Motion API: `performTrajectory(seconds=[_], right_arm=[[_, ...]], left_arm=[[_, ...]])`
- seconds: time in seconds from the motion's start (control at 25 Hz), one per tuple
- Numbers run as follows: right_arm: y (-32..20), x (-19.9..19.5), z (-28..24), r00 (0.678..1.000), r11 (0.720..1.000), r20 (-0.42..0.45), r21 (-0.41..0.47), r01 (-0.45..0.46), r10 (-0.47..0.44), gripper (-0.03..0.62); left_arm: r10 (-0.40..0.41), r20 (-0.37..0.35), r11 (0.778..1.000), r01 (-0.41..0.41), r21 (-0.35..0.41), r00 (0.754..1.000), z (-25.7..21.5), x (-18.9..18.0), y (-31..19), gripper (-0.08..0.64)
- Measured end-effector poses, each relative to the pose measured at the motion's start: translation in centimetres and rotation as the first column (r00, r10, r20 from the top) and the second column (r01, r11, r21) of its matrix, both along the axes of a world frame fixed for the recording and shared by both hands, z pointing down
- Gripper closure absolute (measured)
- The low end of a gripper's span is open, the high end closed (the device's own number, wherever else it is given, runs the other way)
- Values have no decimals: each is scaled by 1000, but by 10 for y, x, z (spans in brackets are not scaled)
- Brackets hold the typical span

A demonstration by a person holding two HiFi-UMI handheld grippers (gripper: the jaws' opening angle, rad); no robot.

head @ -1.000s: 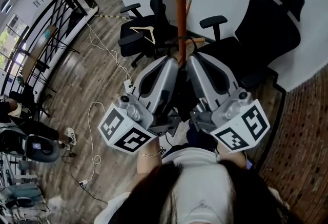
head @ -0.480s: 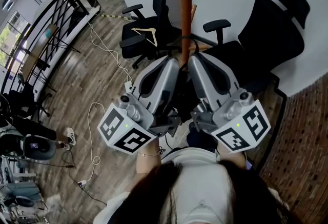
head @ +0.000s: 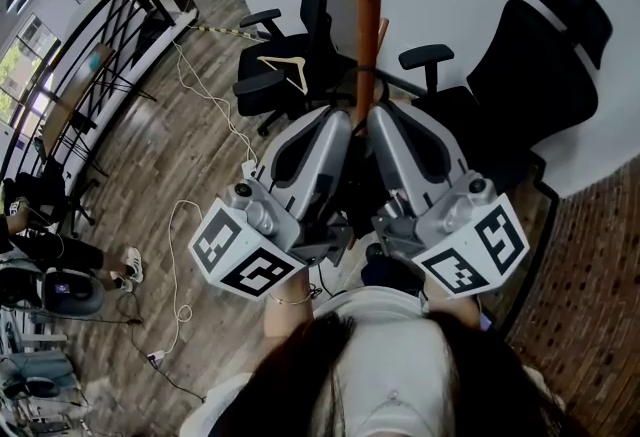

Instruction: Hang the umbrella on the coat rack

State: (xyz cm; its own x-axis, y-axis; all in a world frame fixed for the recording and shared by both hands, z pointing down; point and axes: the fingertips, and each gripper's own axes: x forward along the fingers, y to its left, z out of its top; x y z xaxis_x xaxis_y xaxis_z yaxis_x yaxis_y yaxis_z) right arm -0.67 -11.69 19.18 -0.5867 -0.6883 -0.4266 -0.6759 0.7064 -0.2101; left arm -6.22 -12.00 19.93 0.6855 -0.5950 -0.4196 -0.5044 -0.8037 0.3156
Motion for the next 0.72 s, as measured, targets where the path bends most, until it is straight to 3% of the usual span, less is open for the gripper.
performTrajectory(seconds=[0.72], right_arm=[[-48, 9, -11, 999, 999, -2, 15, 44, -44, 556]], left_arm=[[-49, -5, 999, 49, 15, 999, -10, 9, -46, 551]])
